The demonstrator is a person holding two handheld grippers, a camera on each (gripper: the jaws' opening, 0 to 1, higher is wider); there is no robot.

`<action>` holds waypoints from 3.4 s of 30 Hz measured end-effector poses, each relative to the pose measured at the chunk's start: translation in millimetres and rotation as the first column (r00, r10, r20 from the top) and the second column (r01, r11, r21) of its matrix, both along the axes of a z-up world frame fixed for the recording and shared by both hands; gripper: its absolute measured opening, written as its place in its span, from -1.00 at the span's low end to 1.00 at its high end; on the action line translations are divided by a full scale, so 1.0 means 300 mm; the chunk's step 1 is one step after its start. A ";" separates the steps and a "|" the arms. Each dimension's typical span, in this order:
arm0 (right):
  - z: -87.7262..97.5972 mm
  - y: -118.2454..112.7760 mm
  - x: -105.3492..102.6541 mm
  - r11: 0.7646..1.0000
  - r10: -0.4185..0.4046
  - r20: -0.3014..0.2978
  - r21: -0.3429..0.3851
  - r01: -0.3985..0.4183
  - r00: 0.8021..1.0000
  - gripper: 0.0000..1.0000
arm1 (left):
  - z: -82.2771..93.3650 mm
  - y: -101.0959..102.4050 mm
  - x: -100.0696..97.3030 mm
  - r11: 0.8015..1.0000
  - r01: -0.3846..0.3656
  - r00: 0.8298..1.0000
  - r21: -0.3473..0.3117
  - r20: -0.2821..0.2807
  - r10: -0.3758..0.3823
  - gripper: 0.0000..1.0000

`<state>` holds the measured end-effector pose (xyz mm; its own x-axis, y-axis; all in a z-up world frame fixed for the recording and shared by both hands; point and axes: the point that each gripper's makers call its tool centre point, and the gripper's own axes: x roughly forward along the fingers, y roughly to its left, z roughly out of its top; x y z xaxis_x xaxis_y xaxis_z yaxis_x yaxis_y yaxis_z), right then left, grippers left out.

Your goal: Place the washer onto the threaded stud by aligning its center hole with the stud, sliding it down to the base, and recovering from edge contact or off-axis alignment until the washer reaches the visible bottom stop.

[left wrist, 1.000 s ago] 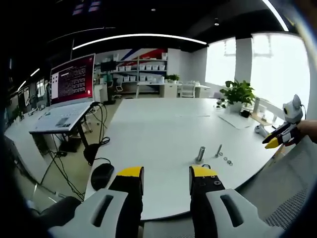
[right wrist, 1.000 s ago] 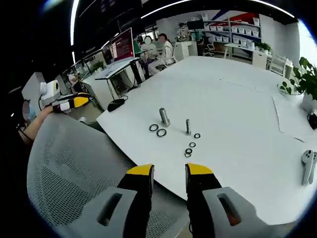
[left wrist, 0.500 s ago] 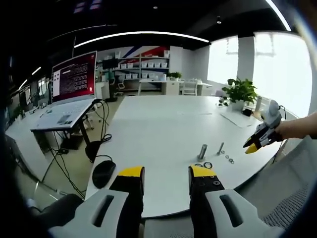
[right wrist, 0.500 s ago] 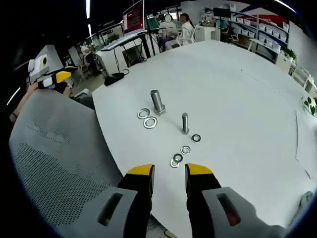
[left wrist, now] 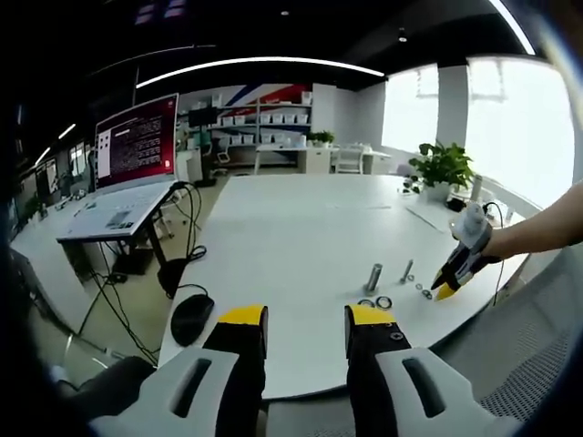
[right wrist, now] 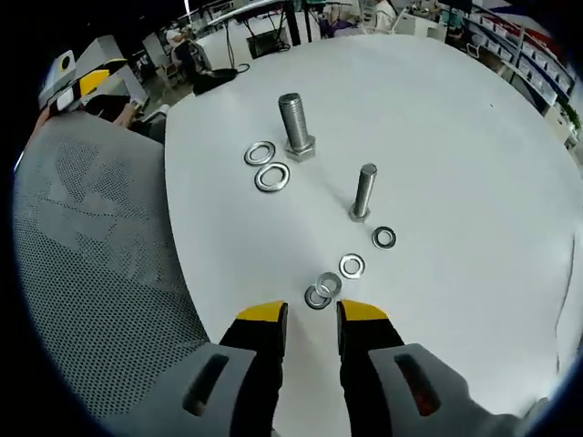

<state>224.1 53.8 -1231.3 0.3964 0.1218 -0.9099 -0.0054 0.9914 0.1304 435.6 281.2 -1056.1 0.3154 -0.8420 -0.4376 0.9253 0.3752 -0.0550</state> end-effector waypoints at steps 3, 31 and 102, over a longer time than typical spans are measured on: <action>-0.013 0.005 0.004 0.999 0.034 -0.020 -0.013 -0.034 0.999 -0.51 | -0.007 0.002 -0.002 1.000 0.002 1.000 0.007 -0.004 -0.002 -0.36; -0.029 -0.038 0.086 0.973 0.174 -0.106 -0.137 -0.188 0.979 -0.60 | 0.003 -0.002 -0.011 1.000 -0.002 1.000 0.001 -0.004 0.002 -0.37; 0.154 -0.073 0.134 0.941 0.284 -0.093 -0.164 -0.296 0.954 -0.71 | -0.006 0.002 -0.001 1.000 0.000 1.000 0.004 -0.009 0.000 -0.38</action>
